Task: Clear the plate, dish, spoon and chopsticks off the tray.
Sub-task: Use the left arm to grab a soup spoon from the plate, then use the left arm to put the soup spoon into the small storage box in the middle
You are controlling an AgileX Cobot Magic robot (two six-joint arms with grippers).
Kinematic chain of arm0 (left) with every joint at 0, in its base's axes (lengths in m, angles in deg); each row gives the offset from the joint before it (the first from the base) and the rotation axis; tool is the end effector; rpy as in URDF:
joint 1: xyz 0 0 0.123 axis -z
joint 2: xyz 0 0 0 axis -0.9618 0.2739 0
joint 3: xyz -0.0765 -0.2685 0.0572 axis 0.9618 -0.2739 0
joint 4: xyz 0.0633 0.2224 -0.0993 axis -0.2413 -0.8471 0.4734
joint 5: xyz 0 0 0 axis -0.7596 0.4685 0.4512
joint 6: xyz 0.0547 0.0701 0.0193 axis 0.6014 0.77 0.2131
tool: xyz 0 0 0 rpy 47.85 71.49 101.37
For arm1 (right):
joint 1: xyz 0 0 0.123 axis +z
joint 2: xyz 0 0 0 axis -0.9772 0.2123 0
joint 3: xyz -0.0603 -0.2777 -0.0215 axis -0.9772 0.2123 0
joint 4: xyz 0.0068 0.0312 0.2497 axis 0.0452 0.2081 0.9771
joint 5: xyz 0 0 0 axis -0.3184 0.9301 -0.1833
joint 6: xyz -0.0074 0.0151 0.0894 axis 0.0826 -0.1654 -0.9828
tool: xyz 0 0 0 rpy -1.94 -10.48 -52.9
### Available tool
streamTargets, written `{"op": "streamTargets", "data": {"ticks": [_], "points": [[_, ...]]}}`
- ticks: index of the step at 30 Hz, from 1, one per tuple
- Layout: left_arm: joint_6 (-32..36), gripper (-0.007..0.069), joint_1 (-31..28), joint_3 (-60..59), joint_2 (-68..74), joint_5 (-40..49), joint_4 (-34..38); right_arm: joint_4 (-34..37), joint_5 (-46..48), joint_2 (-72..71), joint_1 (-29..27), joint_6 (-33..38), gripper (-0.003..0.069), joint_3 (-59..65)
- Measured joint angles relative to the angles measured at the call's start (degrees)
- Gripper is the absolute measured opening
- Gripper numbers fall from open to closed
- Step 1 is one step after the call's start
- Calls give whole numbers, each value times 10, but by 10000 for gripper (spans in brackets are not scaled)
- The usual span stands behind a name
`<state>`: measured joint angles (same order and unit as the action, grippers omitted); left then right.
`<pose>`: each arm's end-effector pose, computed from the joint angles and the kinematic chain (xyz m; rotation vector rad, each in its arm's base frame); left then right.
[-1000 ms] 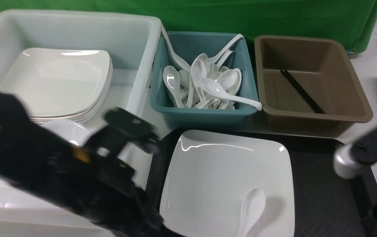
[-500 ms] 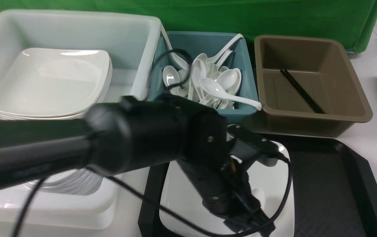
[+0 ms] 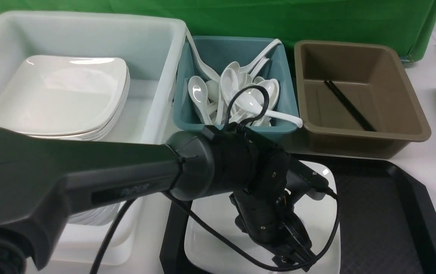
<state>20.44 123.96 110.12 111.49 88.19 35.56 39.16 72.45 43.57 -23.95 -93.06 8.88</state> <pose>0.2621 -0.3185 0.1707 1.2933 2.5530 -0.2534 0.0613 0.0353 0.3768 -0.6248 2.1201 0.2861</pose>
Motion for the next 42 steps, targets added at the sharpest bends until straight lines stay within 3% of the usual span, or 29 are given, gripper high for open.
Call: {"op": "streamTargets", "data": {"ticks": [6, 20, 24, 26, 33, 42], "points": [[1, 240, 0, 2, 4, -7, -16, 0, 0, 0, 0, 9, 237, 0], [3, 238, -2, 52, -76, 8, -47, -8, 0, 0, 0, 0, 237, 0], [1, 238, -34, 119, -105, -39, -86, -28, 0, 0, 0, -20, 237, 0], [1, 238, -79, 168, -93, -84, -94, -32, 0, 0, 0, -26, 237, 0], [1, 238, -215, 309, 36, -160, -54, -32, 0, 0, 0, -40, 237, 0], [1, 238, -263, 345, 117, -163, -47, -32, 0, 0, 0, -40, 237, 0]]}}
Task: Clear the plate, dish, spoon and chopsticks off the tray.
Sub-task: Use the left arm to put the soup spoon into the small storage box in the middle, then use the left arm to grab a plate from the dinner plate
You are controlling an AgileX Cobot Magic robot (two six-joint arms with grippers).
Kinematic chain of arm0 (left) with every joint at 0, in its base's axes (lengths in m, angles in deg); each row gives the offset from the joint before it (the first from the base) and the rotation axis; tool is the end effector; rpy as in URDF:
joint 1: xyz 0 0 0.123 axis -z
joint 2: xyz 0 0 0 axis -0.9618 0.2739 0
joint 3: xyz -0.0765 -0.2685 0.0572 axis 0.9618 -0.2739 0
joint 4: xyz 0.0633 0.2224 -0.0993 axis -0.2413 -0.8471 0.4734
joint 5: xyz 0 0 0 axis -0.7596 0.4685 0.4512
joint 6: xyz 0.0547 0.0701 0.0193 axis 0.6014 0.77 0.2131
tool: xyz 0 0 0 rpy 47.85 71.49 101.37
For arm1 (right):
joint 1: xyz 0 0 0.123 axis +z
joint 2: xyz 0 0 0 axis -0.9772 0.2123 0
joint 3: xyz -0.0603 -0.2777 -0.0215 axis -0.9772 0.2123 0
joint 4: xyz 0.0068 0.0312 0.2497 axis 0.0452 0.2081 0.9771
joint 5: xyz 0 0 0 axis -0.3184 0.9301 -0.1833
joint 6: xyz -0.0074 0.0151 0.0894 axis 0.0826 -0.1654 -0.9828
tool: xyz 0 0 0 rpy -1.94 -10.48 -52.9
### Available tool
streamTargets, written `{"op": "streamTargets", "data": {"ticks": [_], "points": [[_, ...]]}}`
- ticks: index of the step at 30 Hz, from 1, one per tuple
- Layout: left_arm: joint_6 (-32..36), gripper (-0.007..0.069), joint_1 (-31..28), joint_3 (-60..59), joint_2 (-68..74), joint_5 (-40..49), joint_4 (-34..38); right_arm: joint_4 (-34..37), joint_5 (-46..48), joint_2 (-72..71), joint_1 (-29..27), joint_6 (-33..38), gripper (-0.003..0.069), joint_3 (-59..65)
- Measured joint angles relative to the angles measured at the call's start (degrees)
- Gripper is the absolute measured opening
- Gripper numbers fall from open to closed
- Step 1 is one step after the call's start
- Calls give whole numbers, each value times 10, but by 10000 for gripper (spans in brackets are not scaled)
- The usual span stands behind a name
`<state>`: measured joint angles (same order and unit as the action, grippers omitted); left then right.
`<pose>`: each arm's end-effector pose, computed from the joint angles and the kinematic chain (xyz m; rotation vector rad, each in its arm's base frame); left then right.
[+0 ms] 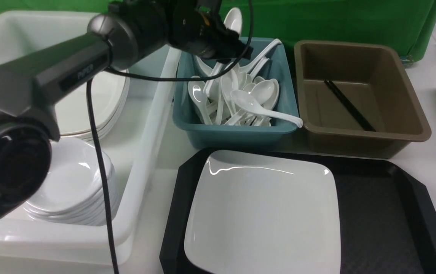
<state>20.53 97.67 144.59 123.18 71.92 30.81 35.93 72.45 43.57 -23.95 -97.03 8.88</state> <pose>0.4845 -0.2112 0.2678 0.5662 2.0742 -0.1687 0.0643 0.0322 0.3784 -0.5451 2.1178 0.2657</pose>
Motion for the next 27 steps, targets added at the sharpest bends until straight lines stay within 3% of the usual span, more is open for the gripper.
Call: {"op": "streamTargets", "data": {"ticks": [4, 11, 15, 17, 21, 23, 24, 25, 27], "points": [[0, 285, -3, 0, 8, 0, 0, 0, 0, 0, 0, 0, 237, 0], [0, 454, -1, 1, -20, 33, 6, 1, 0, 0, 0, 0, 237, 0], [0, 489, -1, 2, -59, 73, 6, 1, 0, 0, 0, 0, 237, 0], [2, 470, -1, 4, -88, 117, 6, 1, 0, 0, 0, 1, 237, 0], [45, 306, 6, -16, -155, 222, 12, 1, 0, 0, 0, 2, 237, 0], [142, 159, 16, -67, -212, 277, 48, 1, 0, 0, 0, 2, 237, 0], [153, 132, 17, -79, -217, 280, 53, 1, 0, 0, 0, 2, 237, 0], [249, 67, 27, -129, -253, 305, 93, 1, 0, -1, 0, 2, 237, 0], [356, 22, 47, -227, -308, 321, 158, 1, 0, -1, 0, 2, 237, 0]]}}
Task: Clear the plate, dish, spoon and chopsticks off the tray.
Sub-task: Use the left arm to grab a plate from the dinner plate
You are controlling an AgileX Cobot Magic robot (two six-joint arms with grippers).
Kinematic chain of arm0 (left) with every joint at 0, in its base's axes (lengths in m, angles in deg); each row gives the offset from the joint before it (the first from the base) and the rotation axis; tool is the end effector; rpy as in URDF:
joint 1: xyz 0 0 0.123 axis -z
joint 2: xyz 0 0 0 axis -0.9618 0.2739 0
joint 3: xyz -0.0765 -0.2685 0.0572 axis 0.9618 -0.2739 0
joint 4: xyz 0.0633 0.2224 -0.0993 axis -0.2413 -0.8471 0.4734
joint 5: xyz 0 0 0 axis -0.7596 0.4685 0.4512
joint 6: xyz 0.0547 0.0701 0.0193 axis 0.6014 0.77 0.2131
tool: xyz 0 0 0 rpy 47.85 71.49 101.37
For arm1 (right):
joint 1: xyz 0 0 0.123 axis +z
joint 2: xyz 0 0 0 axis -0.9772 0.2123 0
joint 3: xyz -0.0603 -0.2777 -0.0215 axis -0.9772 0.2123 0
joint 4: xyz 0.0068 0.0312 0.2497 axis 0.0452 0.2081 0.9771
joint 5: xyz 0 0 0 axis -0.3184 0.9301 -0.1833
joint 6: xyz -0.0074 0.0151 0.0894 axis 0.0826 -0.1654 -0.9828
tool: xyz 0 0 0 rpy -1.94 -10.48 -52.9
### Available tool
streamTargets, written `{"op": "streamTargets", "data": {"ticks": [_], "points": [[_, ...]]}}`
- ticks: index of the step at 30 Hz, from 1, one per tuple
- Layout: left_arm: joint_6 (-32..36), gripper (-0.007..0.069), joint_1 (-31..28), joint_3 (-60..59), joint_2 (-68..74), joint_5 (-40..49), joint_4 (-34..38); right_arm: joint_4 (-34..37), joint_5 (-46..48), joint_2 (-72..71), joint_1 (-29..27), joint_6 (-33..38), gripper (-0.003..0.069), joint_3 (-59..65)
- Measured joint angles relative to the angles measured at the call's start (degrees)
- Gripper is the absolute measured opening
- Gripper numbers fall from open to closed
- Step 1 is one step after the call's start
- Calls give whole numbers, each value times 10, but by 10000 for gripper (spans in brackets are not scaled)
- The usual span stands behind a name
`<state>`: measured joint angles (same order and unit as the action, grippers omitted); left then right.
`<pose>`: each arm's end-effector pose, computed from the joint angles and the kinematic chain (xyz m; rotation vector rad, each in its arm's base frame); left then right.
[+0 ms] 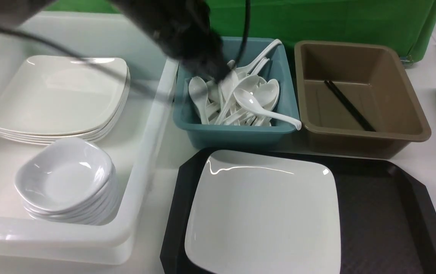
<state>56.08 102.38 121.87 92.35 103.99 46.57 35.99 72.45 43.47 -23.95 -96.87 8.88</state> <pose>0.3144 -0.1929 0.3538 1.3840 2.1137 -0.2556 0.0640 0.0319 0.3785 -0.5474 2.1160 0.2663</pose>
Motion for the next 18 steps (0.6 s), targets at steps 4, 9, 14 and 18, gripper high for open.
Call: {"op": "streamTargets", "data": {"ticks": [4, 9, 14, 18], "points": [[96, 13, 41, -141, -70, -38, 40, 0, 0, 0, 0, 0, 237, 0], [172, 84, 102, -332, -110, -100, 6, 0, 0, 0, 0, 5, 237, 0], [212, 283, 149, -433, -110, -201, -44, 0, -10, 0, 0, 18, 237, 0], [233, 449, 152, -459, -107, -287, -91, -1, -15, 0, 0, 20, 237, 0]]}}
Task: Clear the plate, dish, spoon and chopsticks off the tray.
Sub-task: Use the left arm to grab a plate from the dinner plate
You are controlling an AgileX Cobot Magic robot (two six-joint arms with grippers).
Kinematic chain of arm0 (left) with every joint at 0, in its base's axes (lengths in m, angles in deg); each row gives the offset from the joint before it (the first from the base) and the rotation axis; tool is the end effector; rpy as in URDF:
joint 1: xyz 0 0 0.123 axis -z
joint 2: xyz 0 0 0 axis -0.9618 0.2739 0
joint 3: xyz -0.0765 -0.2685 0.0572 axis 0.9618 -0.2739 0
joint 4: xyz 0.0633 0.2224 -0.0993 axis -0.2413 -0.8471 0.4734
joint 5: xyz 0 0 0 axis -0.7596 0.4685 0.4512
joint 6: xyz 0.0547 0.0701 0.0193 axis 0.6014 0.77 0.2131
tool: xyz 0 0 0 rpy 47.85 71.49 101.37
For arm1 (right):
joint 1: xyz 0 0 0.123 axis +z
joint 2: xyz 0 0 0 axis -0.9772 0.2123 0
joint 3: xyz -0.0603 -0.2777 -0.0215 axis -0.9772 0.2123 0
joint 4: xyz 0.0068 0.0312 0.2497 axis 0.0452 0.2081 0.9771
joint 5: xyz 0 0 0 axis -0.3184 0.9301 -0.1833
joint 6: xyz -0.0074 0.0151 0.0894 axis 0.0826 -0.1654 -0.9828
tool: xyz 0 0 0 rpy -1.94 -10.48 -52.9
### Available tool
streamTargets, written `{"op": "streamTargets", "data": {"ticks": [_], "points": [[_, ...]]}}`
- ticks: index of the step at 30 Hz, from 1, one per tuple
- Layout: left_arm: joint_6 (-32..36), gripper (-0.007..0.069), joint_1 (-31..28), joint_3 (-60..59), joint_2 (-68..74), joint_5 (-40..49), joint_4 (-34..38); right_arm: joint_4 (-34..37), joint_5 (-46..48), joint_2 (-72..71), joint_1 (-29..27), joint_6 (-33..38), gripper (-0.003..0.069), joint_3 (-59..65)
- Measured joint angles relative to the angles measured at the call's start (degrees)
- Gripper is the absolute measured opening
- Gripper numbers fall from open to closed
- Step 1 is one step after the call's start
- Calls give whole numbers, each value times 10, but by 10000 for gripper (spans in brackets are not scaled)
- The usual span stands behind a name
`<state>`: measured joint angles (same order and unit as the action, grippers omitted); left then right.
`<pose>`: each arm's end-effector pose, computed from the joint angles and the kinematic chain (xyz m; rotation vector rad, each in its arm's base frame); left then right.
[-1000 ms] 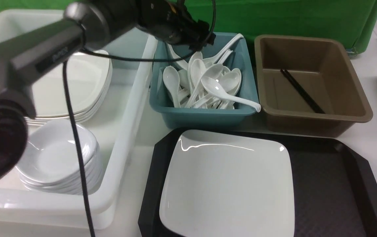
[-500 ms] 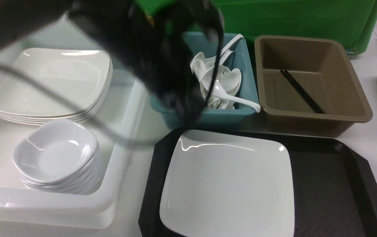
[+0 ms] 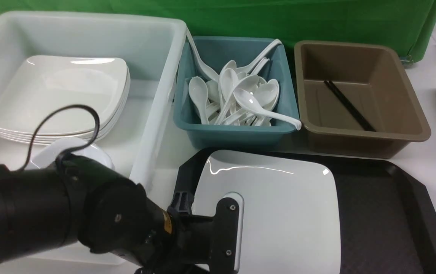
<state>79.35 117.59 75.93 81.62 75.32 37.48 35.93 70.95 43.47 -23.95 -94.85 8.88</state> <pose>0.1974 -0.1943 0.2046 2.1087 1.6404 0.0157 0.0646 0.0333 0.3803 -0.5843 2.0804 0.2619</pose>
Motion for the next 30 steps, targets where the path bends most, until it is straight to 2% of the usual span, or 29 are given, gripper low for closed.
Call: {"op": "streamTargets", "data": {"ticks": [3, 6, 9, 15, 19, 30], "points": [[5, 538, 0, -5, 12, -25, -51, 0, -1, 0, 0, 2, 237, 6], [13, 563, 0, -5, 25, -46, -74, 0, -2, 0, 0, 2, 237, 19], [18, 559, 0, -5, 35, -72, -79, 0, -3, 0, 0, 2, 237, 33], [20, 495, 0, -5, 62, -120, -84, 1, -3, 0, 0, 2, 237, 46], [20, 470, 0, -5, 78, -122, -100, 2, -3, 0, 0, 2, 237, 46], [19, 468, -8, -5, 85, -112, -137, 2, -3, 0, 0, 2, 237, 46]]}}
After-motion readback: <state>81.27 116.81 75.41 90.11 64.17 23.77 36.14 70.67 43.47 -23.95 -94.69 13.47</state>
